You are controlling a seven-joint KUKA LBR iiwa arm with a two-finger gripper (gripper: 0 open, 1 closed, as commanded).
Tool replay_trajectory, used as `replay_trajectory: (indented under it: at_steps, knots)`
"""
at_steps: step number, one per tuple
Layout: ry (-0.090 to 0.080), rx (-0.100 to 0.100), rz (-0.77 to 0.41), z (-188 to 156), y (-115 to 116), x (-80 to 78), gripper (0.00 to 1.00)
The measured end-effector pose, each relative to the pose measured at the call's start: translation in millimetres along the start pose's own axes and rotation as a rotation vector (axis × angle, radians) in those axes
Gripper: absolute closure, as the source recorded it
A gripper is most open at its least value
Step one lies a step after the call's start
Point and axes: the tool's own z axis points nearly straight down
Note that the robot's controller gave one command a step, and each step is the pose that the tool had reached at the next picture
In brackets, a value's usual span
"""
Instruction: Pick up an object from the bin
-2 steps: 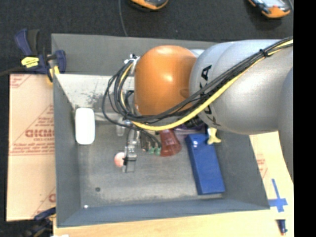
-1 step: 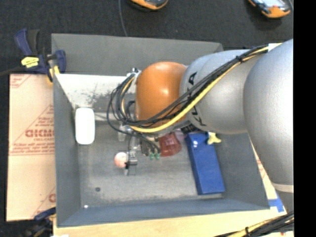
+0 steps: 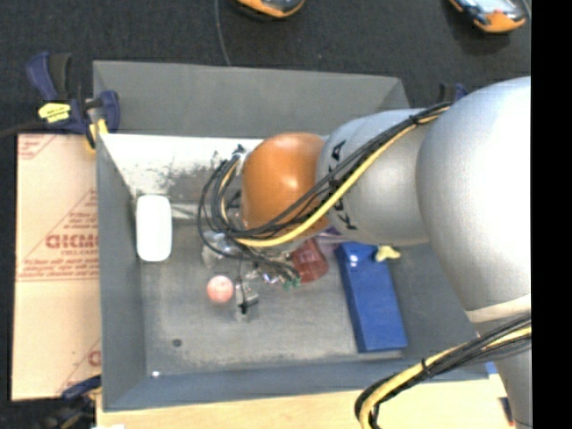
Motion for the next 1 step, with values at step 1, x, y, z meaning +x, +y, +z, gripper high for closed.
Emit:
replay_trajectory:
  at_steps: [1]
  knots:
    - [0.009,-0.001,-0.134,10.0,2.2,5.8,0.0]
